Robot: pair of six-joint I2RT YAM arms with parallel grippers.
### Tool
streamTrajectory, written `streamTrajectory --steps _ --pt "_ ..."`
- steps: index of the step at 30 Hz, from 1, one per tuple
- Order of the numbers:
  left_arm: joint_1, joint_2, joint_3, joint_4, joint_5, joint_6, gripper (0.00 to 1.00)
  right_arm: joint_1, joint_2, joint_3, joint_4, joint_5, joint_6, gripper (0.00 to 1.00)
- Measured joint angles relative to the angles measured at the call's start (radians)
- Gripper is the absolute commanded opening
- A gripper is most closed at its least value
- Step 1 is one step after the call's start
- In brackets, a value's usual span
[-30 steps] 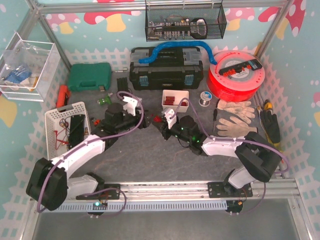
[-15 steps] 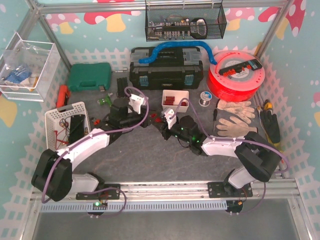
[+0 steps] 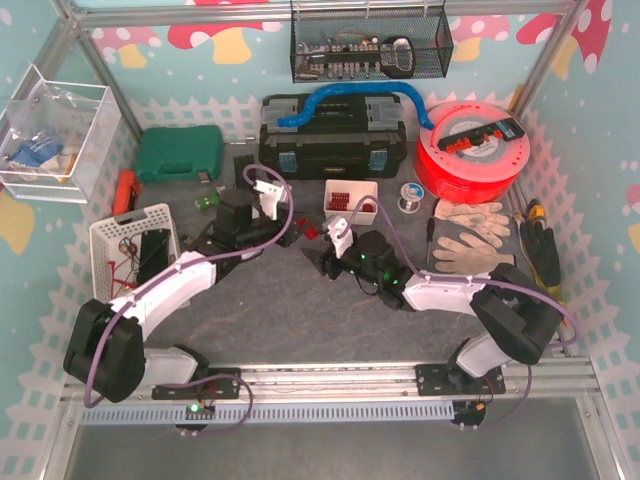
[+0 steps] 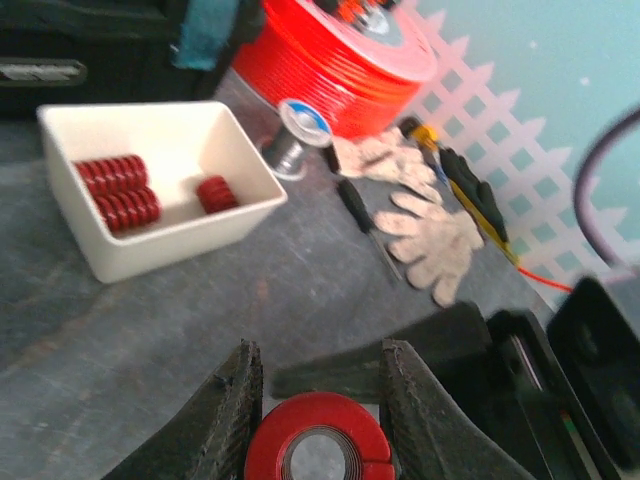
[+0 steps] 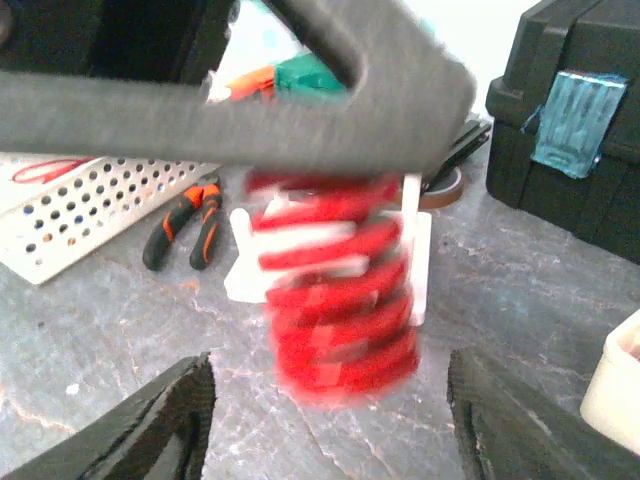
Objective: Install the large spring
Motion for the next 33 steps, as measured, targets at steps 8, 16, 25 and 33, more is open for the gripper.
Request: streamTrajectory --steps 8,16,25,33 --pt "0.049 0.011 0.042 0.001 -0.287 0.080 0.00 -0.001 -0.127 0.014 -0.216 0.091 -0.048 0.99" --pt "0.089 0.176 0.053 0.083 -0.581 0.183 0.00 -0.007 -0.300 -0.005 -0.297 0.282 -0.112 0.99" --pt "0.204 0.311 0.122 0.126 -0.663 0.206 0.00 -0.014 -0.430 -0.184 -0.232 0.441 -0.142 0.99" --pt "0.215 0.378 0.190 0.145 -0.644 0.238 0.00 -0.014 -0.412 -0.185 -0.195 0.464 -0.161 0.99"
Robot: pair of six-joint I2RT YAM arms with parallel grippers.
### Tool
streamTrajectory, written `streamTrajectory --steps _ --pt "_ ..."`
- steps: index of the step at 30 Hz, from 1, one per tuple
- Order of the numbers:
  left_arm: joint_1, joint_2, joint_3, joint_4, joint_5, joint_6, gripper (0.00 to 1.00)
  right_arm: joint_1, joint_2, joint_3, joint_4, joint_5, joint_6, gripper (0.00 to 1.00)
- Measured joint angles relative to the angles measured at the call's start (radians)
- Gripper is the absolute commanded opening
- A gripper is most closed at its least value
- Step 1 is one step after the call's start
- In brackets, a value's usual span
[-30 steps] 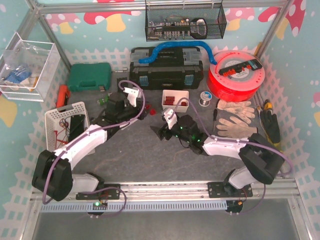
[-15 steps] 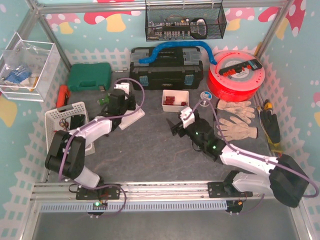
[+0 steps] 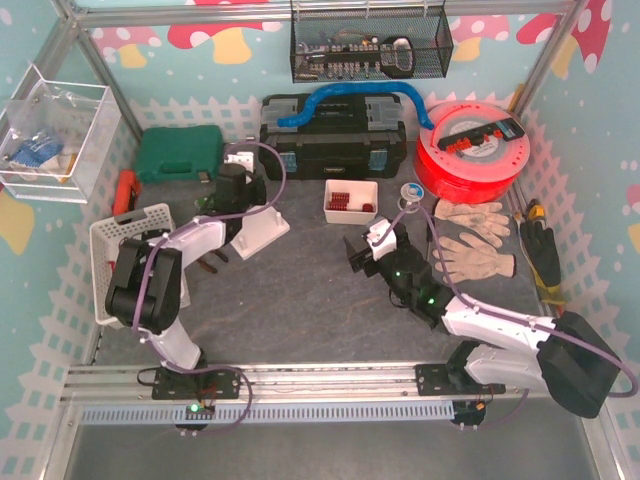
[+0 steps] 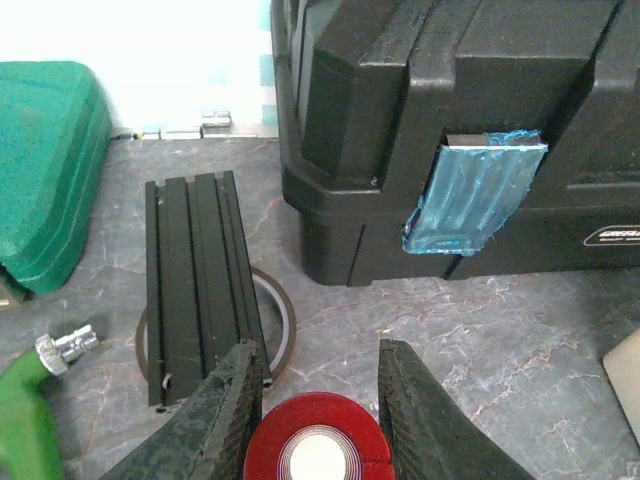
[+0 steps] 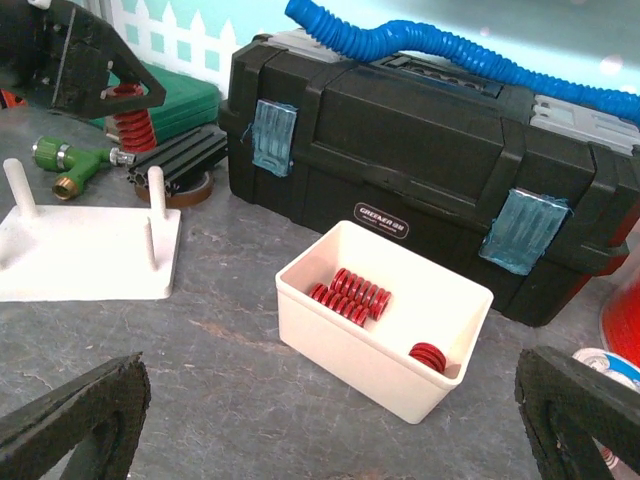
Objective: Install the large spring
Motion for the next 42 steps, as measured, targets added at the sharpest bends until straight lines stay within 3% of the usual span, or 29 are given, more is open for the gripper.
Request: streamTrajectory --steps 24,42 --pt "0.018 0.163 0.129 -0.007 0.080 0.025 0.00 0.000 0.041 0.000 0.006 0.000 -0.033 0.98" --pt "0.018 0.146 0.146 -0.082 0.085 0.029 0.00 0.000 0.059 0.001 0.005 -0.001 -0.045 0.99"
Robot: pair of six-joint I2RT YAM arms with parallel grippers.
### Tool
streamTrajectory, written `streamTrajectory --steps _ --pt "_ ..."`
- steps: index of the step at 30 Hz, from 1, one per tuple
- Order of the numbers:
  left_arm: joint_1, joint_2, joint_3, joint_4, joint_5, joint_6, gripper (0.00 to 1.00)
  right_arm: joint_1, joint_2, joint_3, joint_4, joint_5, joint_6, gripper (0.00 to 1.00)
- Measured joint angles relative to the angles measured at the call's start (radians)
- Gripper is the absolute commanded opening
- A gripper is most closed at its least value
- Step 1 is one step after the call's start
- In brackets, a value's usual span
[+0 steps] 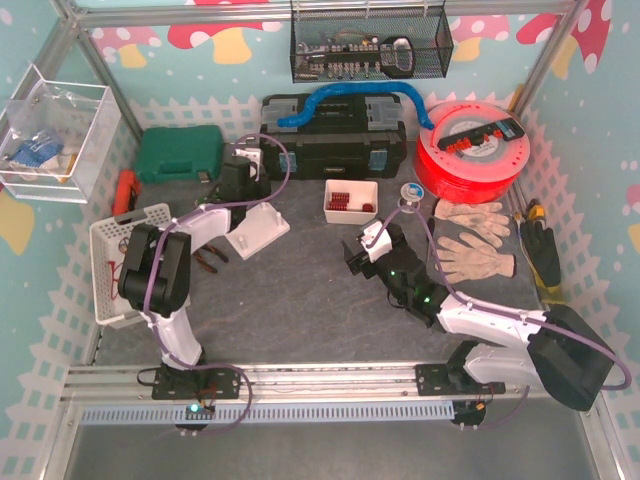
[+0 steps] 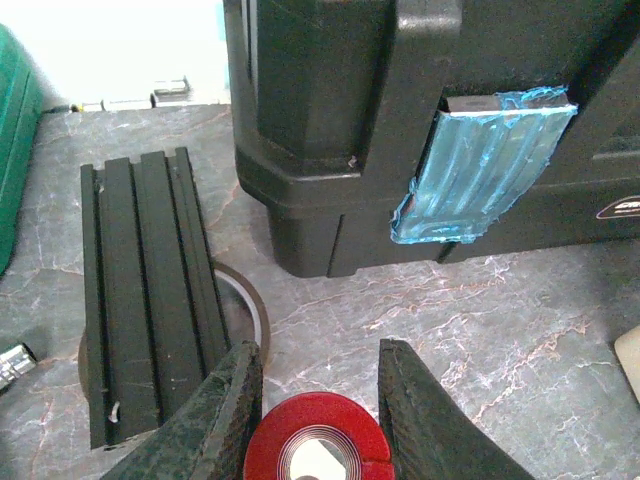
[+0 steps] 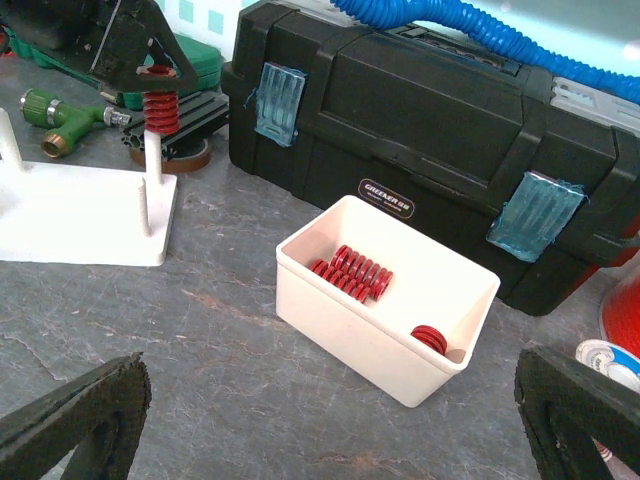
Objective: Install the large spring
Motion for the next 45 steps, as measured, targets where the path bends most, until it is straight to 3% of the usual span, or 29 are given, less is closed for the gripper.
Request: streamTrajectory --steps 34,40,45 --pt "0.000 -0.013 -0.001 -0.088 0.021 0.027 0.00 0.000 -0.005 0.000 0.000 -0.004 -0.009 0.99" --pt "-0.002 -0.011 -0.001 -0.099 0.019 0.029 0.13 0.000 -0.005 0.000 0.000 -0.005 -0.012 0.99" --pt "-0.002 0.019 -0.001 -0.098 0.019 0.029 0.35 0.000 -0.004 0.000 0.000 -0.004 -0.014 0.99"
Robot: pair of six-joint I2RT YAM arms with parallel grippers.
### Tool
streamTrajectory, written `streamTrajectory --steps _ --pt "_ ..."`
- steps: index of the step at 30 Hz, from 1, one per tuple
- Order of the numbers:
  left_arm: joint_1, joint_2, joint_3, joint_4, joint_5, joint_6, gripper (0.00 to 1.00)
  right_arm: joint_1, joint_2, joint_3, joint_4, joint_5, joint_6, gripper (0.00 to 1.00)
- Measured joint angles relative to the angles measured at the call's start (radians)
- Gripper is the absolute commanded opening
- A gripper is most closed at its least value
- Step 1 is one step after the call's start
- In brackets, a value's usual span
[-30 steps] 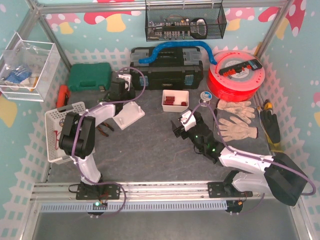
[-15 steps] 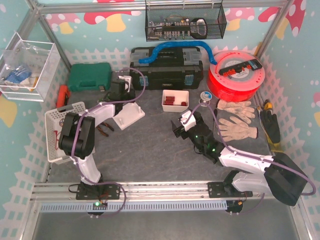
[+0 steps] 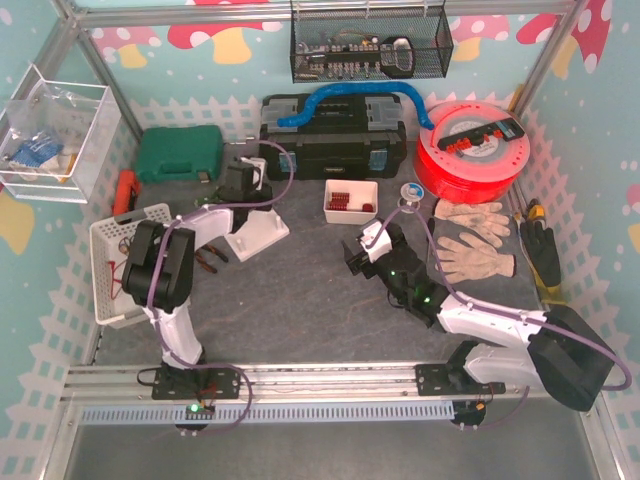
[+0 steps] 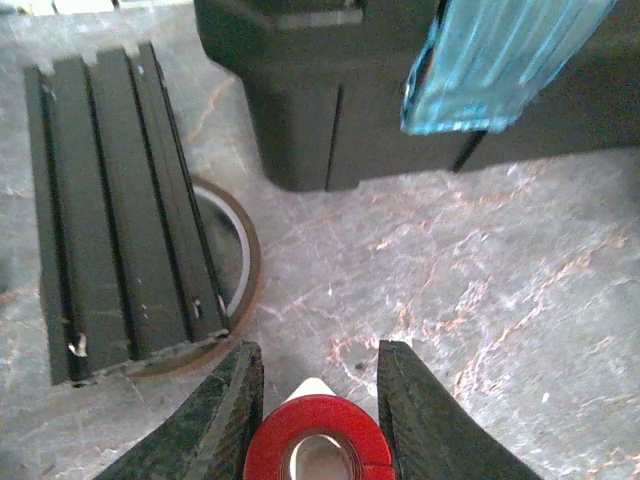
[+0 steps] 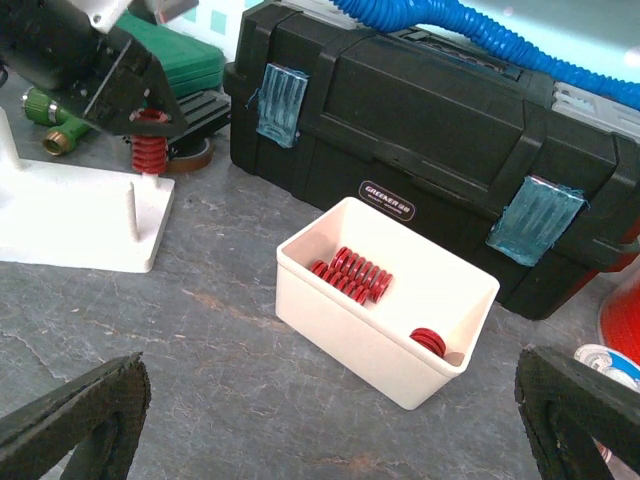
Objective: Install the large spring
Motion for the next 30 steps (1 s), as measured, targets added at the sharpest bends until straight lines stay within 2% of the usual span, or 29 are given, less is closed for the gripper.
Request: streamTrajectory --steps 5,10,14,19,22,25,30 --pt "0.000 0.049 0.000 -0.008 0.001 -0.005 0.49 -0.006 0.024 0.004 -0.001 -0.002 0.004 0.99" --pt "0.000 0.032 0.000 -0.016 0.005 -0.021 0.61 -0.058 0.090 0.069 -0.050 -0.028 0.074 0.97" --pt "0.000 -0.045 -0.011 -0.017 0.014 -0.077 0.63 -0.124 0.111 0.121 -0.105 -0.066 0.173 0.96" --pt "0.000 -0.225 -0.097 0.024 0.112 -0.192 0.59 -0.221 0.123 0.203 -0.227 -0.124 0.314 0.95" --pt "-0.003 -0.304 -0.160 0.060 0.203 -0.261 0.51 -0.241 0.146 0.274 -0.314 -0.155 0.353 0.93" --pt "-0.020 -0.346 -0.219 0.091 0.274 -0.315 0.36 -0.241 0.154 0.313 -0.378 -0.182 0.365 0.90" --pt "-0.112 -0.362 -0.250 0.115 0.315 -0.368 0.32 -0.245 0.155 0.321 -0.433 -0.219 0.360 0.80"
